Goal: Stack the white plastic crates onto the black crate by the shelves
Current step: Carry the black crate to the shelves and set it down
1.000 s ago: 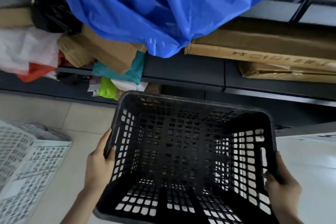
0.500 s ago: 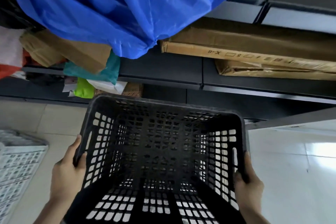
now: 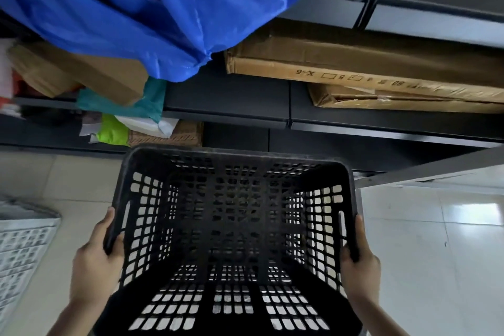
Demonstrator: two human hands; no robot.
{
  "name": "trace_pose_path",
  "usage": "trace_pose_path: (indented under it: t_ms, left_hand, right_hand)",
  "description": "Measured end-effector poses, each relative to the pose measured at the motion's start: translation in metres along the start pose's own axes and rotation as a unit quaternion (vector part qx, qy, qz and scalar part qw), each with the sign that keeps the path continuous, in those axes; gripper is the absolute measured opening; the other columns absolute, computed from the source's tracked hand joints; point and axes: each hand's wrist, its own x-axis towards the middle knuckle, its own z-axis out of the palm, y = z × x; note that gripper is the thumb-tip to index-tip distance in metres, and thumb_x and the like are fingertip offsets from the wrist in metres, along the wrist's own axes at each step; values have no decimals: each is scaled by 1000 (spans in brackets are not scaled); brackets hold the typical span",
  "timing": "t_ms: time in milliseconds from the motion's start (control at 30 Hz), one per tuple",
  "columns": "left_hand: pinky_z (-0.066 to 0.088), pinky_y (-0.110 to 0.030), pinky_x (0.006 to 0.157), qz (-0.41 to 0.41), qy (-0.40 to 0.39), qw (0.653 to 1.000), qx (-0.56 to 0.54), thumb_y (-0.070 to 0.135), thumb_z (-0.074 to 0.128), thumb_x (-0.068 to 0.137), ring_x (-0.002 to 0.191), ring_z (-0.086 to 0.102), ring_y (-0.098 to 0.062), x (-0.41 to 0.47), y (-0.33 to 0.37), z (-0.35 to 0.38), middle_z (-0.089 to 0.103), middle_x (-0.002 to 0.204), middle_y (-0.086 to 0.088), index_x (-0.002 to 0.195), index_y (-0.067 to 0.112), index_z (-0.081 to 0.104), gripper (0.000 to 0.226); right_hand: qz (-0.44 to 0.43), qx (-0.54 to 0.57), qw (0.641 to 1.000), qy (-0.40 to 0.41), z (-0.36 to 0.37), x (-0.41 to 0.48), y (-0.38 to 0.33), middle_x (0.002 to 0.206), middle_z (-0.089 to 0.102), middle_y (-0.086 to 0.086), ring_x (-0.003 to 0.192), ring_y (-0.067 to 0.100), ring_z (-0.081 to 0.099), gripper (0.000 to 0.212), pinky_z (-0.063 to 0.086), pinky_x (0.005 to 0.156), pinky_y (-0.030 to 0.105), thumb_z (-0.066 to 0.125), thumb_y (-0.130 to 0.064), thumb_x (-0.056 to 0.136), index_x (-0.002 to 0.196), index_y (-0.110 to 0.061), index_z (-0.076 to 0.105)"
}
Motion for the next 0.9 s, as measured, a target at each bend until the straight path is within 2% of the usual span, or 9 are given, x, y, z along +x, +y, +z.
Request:
trace_pose_path:
  t_ms: [33,100,233,333,400,533,667,767,900]
  left_hand:
    - [42,-27,37,-2,-2,1000,8,-6,64,80,33,46,-21,-2,6,0,58,49,-14,134,10,49,58]
    - [45,-31,38,-2,-4,999,42,-8,64,79,40,54,-30,-4,13,-1,62,58,-18,132,10,51,57]
    - [56,-52,58,36,17,988,150,-4,69,71,89,62,-43,2,19,-5,59,114,-19,120,7,55,53]
    - [54,-51,66,55,29,977,204,-1,72,66,98,57,-43,8,23,-10,58,118,-19,114,5,59,51]
    - [52,-52,72,50,38,976,211,-1,72,64,101,56,-43,7,29,-12,58,120,-19,116,7,60,54]
    - [52,-52,72,60,45,983,167,-4,70,63,101,57,-44,0,56,-19,59,119,-19,116,7,61,55]
    - [53,-49,73,47,58,990,120,0,66,67,103,57,-38,-16,85,-37,56,123,-13,115,11,60,50]
    - [52,-46,74,27,60,994,85,6,64,72,104,59,-34,-29,110,-65,57,122,-8,118,17,58,48]
    - [48,-41,82,-100,79,992,-8,16,61,78,103,62,-33,-55,139,-121,65,117,-6,125,25,53,48]
  right_hand:
    - [0,-4,1000,2,1,-1,-1,56,57,6,44,22,44,91,40,47,38,49,-7,84,115,-82,8]
    - [-16,-26,1000,-1,1,0,-2,58,58,9,47,25,48,85,41,48,37,45,-16,82,116,-82,2]
    - [-66,-114,991,-17,1,0,-7,86,68,19,59,33,55,96,41,53,36,52,-5,84,134,-65,-4]
    - [-57,-195,979,-16,2,-2,-10,121,56,14,68,35,57,81,33,51,32,52,-9,85,150,-30,9]
    - [-42,-222,974,-21,1,-1,-16,120,49,14,80,34,54,78,35,53,33,52,-12,83,149,-24,13]
    - [-39,-272,961,-15,-12,5,-43,108,47,21,96,37,49,58,43,72,40,55,-10,75,132,-9,42]
    - [-104,-222,967,-64,-38,-2,-107,118,54,13,104,35,53,41,40,74,37,49,-12,82,123,-17,52]
    - [-172,-208,958,-94,-57,-21,-166,113,63,7,97,33,61,34,42,72,35,44,-19,88,119,-25,55]
    - [-288,-196,925,-151,-78,-75,-245,105,66,8,94,32,61,30,40,65,31,44,-21,91,118,-25,55]
